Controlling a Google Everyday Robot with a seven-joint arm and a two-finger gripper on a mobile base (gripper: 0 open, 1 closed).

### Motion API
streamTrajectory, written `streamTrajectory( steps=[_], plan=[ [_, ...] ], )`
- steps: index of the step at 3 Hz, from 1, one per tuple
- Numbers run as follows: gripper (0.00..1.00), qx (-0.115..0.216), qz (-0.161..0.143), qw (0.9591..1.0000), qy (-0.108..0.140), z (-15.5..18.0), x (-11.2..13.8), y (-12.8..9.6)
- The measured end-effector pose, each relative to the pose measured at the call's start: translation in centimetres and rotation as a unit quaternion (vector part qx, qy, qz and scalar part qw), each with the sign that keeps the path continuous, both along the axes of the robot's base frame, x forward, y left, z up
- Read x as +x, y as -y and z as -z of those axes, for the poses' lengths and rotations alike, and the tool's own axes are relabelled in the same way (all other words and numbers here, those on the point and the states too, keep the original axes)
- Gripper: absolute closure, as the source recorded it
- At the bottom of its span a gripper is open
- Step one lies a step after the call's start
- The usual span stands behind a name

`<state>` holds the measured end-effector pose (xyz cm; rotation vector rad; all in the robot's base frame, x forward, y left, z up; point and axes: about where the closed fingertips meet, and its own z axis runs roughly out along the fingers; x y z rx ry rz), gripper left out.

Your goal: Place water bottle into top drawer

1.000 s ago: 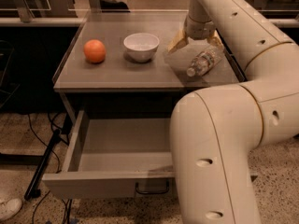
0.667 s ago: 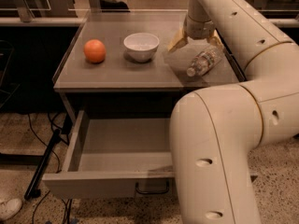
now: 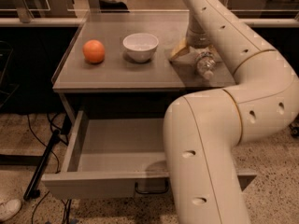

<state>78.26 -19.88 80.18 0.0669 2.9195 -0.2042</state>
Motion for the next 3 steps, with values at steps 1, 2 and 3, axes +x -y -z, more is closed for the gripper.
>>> streamTrajectory(
  steps=[1, 2, 3],
  plan=[
    [0.26, 0.000, 0.000, 1.0000, 0.000, -0.23, 0.00, 0.01],
    [0.50, 0.000, 0.000, 1.0000, 0.000, -0.23, 0.00, 0.01],
    [0.73, 0.000, 0.000, 1.0000, 0.000, -0.23, 0.00, 0.01]
  ],
)
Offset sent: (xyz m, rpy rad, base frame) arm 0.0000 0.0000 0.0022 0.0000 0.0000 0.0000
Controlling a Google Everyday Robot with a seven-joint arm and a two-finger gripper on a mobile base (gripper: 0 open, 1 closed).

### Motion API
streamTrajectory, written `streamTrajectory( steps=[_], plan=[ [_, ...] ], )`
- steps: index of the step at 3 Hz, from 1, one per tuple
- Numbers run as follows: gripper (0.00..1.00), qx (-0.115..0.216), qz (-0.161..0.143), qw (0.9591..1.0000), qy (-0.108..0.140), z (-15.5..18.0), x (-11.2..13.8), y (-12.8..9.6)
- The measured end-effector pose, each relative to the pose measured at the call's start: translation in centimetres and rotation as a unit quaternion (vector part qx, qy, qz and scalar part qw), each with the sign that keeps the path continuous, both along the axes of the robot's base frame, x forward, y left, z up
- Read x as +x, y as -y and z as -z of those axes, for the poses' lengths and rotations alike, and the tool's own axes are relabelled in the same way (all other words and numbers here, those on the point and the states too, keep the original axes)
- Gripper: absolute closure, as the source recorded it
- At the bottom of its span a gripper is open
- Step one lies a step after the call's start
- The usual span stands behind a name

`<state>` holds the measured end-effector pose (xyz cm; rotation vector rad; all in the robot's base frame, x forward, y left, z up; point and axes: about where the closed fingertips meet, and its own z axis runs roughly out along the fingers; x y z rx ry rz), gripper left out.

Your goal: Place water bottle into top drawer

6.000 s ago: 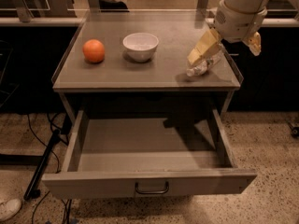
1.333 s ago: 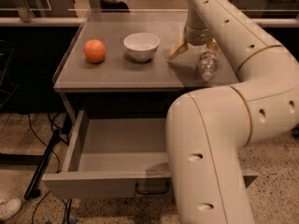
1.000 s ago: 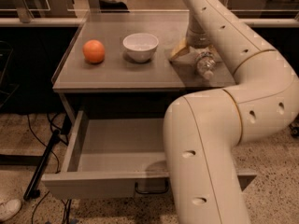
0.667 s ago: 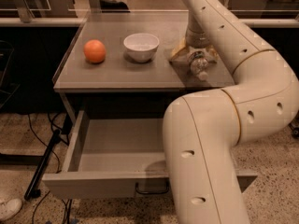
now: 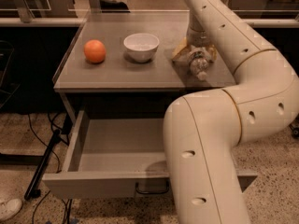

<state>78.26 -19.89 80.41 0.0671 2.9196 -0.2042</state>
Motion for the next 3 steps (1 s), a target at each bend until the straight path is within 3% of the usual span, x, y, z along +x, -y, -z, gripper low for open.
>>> streamTrajectory(
  steps=[1, 3],
  plan=[
    [0.96, 0.000, 0.000, 1.0000, 0.000, 0.0, 0.0, 0.0],
    [1.00, 0.000, 0.000, 1.0000, 0.000, -1.2, 0.0, 0.0]
  ],
)
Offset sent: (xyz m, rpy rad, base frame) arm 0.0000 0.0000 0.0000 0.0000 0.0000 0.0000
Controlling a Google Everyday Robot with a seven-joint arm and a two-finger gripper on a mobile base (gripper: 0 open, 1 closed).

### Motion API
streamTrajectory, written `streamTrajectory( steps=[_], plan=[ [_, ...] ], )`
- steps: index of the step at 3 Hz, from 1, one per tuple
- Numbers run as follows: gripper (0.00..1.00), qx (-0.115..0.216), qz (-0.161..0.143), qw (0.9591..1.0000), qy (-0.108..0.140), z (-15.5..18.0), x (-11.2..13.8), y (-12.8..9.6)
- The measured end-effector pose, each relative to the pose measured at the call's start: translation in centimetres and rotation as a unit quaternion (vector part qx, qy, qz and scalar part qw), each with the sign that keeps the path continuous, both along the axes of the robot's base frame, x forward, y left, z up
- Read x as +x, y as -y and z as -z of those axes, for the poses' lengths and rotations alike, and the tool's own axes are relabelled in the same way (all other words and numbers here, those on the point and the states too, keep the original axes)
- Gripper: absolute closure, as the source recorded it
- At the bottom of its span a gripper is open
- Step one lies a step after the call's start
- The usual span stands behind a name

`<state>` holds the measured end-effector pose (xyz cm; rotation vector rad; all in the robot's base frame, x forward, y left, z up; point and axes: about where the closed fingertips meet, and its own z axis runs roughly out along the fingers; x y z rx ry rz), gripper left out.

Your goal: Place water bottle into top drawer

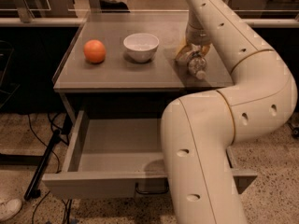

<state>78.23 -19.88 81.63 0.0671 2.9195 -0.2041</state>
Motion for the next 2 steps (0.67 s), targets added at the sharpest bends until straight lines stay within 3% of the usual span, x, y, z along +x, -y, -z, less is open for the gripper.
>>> streamTrajectory(
  steps=[2],
  plan=[
    [1.00, 0.000, 0.000, 1.0000, 0.000, -1.04, -0.06, -0.01]
  ],
)
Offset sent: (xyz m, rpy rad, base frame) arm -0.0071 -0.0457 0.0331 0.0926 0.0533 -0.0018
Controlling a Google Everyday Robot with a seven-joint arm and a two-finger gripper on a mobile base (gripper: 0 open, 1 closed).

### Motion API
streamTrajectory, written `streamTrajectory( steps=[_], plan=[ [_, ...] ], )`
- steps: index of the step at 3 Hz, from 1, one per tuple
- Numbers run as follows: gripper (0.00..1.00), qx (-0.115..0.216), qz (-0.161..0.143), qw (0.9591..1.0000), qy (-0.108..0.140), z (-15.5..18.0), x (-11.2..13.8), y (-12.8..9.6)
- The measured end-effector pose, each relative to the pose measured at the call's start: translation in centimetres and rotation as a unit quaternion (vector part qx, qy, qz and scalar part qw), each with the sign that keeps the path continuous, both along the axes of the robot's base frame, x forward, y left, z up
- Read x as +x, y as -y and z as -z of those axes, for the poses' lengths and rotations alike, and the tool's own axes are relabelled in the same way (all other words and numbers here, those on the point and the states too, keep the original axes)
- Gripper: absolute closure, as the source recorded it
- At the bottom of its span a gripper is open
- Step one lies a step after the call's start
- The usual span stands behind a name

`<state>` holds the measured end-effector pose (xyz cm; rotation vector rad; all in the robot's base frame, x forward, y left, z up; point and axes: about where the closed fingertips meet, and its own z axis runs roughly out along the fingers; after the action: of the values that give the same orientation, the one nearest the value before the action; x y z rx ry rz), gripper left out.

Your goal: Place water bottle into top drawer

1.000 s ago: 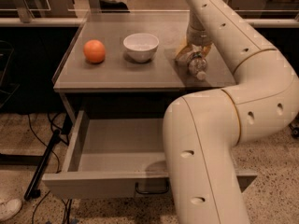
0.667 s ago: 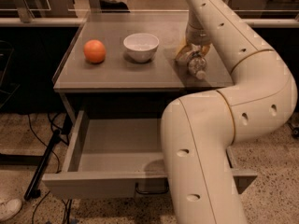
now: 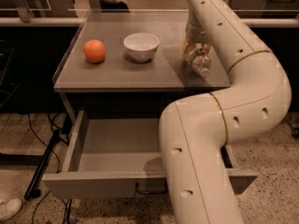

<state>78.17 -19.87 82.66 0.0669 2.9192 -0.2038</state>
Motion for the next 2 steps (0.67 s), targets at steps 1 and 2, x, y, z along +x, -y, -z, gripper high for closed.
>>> streamTrajectory(
  steps=[1, 2],
  plan=[
    [1.00, 0.024, -0.003, 0.9997, 0.003, -0.05, -0.57, 1.59],
    [1.00, 0.026, -0.004, 0.9996, 0.012, 0.25, 0.06, 1.57]
  ],
)
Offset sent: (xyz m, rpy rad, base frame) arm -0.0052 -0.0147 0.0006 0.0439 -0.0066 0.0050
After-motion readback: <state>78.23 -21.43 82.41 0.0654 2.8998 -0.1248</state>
